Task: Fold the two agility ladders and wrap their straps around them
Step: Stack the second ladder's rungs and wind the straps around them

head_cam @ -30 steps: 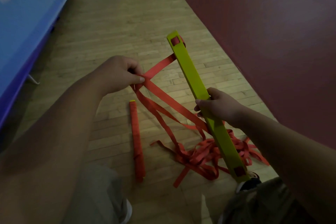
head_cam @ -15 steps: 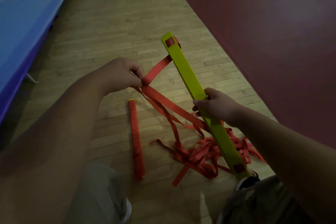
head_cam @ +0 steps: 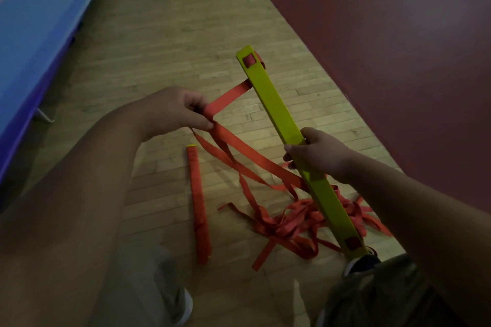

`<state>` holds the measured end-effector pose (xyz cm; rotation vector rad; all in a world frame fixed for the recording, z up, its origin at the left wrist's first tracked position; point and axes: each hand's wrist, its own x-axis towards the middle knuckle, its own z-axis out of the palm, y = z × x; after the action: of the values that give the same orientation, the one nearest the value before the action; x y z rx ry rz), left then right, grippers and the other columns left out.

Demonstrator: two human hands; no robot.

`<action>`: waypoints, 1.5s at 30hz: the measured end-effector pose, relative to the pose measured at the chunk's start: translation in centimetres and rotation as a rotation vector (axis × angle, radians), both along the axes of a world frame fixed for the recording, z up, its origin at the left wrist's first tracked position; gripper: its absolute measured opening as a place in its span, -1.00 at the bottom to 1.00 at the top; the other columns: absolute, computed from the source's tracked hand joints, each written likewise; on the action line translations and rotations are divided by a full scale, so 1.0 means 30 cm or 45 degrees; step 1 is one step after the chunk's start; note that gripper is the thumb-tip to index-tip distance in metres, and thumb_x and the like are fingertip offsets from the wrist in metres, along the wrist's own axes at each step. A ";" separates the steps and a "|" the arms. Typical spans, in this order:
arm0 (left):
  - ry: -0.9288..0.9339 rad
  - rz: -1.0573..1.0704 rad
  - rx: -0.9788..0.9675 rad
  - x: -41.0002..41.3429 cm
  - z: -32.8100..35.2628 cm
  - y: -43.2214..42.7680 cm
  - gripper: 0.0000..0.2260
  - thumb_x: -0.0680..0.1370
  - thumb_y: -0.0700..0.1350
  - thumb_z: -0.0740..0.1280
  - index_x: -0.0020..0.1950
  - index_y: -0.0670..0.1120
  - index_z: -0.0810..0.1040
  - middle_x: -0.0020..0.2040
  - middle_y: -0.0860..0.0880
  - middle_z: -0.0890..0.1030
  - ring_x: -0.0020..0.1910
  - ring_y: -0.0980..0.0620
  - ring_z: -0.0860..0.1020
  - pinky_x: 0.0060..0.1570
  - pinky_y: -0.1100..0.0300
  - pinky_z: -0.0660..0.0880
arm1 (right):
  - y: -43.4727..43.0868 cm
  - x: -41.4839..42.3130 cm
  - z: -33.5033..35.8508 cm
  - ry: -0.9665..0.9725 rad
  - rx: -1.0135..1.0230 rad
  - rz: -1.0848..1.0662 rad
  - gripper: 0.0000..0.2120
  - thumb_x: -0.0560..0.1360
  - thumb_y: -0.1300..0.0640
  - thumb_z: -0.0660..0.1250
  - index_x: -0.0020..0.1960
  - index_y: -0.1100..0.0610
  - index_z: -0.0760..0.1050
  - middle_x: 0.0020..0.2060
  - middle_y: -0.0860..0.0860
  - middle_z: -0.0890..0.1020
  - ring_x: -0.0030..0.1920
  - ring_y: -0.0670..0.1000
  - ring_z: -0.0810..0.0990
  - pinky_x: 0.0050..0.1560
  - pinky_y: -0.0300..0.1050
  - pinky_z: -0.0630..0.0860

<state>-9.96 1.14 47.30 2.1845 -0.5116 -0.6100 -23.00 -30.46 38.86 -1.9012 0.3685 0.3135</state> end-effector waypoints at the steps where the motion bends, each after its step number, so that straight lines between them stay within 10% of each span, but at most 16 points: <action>1: 0.010 -0.006 -0.013 -0.001 0.001 0.000 -0.85 0.51 -0.26 0.60 -0.01 -0.04 0.76 -0.01 -0.13 0.78 -0.03 0.05 0.69 0.11 0.11 0.58 | -0.002 -0.001 -0.001 0.002 -0.004 0.000 -0.78 0.70 0.06 0.45 0.29 0.12 0.57 0.01 0.06 0.80 0.00 0.10 0.82 0.05 0.03 0.75; 20: 0.069 -0.005 0.079 0.000 -0.003 0.013 -0.88 0.68 -0.23 0.43 0.20 -0.11 0.68 -0.06 -0.12 0.76 -0.32 -0.02 0.67 -0.18 0.13 0.67 | -0.010 -0.003 0.001 -0.003 -0.017 -0.052 -0.77 0.71 0.07 0.44 0.31 0.12 0.55 0.02 0.07 0.80 -0.03 0.08 0.83 0.01 0.03 0.76; 27: 0.006 0.110 0.271 0.002 -0.021 0.015 -0.92 0.66 -0.12 0.49 0.06 -0.10 0.75 -0.22 -0.13 0.74 -0.22 -0.10 0.77 0.19 -0.26 0.69 | -0.007 -0.003 0.002 0.001 -0.031 -0.037 -0.75 0.66 0.13 0.50 0.26 0.16 0.53 0.01 0.13 0.79 -0.04 0.16 0.83 0.09 0.16 0.77; 45: -0.377 0.213 0.570 0.018 0.022 0.014 -0.59 0.34 0.34 0.65 -0.25 0.02 0.68 -0.26 0.01 0.69 -0.20 -0.02 0.67 -0.08 -0.05 0.61 | 0.015 0.001 -0.011 -0.043 -0.518 0.169 -0.67 0.55 0.03 0.58 0.13 0.09 0.47 -0.03 0.10 0.70 -0.07 0.12 0.75 -0.05 0.16 0.72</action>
<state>-9.42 1.56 47.98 2.7334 -0.3603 -0.3305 -22.97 -30.02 38.54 -2.3337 0.2990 0.3107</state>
